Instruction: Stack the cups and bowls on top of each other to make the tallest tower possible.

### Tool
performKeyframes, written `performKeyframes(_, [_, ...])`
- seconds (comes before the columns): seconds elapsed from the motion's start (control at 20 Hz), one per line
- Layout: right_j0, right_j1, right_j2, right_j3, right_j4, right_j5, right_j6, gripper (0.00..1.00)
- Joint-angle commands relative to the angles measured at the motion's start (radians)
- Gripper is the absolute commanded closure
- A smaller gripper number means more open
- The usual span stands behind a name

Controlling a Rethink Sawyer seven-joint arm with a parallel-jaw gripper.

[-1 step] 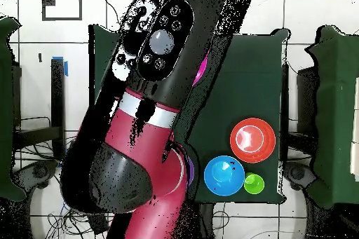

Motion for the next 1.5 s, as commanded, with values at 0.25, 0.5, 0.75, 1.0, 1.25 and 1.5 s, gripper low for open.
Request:
performKeyframes(0.25, [-0.039,-0.005,-0.332,-0.042,0.182,0.117,0.089,1.00])
performKeyframes(0.5, [-0.054,0.015,-0.420,-0.029,0.262,0.096,0.085,1.00])
performKeyframes(0.75, [-0.056,0.024,-0.459,-0.017,0.281,0.091,0.062,1.00])
performKeyframes(1.0, [-0.055,0.022,-0.461,-0.010,0.273,0.089,0.037,1.00])
performKeyframes(1.25, [-0.051,0.038,-0.454,-0.006,0.279,0.059,0.044,1.00])
performKeyframes(1.5, [-0.052,0.046,-0.456,-0.005,0.295,0.043,0.059,1.00])
